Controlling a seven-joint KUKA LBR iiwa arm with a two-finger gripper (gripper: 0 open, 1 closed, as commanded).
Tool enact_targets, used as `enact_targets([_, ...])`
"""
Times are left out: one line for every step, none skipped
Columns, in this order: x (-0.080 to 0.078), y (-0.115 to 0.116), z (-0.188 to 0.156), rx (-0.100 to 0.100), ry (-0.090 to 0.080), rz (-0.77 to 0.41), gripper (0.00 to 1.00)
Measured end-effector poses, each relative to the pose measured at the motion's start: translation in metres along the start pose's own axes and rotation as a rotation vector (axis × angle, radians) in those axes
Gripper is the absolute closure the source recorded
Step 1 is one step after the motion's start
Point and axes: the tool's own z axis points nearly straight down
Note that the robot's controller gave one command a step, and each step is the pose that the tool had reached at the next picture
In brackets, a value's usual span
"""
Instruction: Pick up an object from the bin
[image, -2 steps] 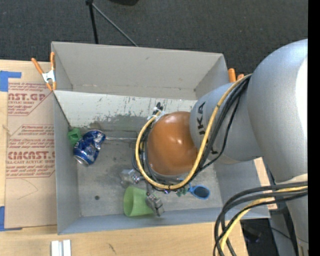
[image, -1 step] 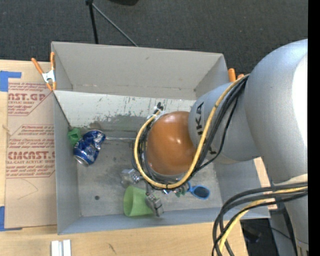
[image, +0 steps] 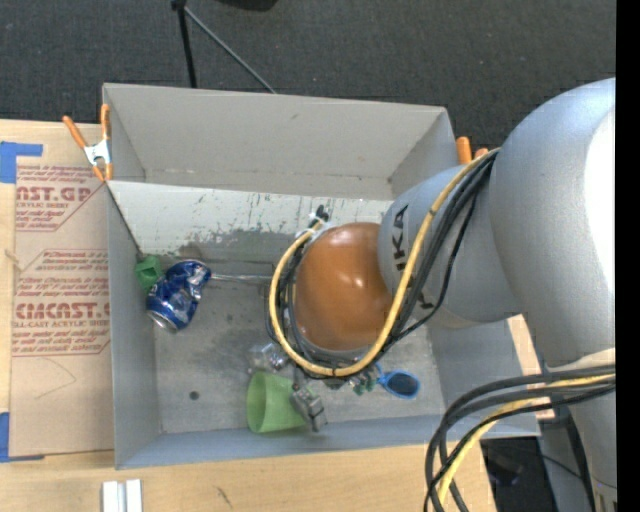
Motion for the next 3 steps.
enact_targets([-0.038, -0.03, -0.049, -0.002, -0.022, 0.039, 1.0])
enact_targets([-0.036, -0.028, -0.045, -0.007, -0.015, 0.037, 0.0])
enact_targets([-0.021, 0.026, -0.002, -0.002, -0.018, -0.202, 0.0])
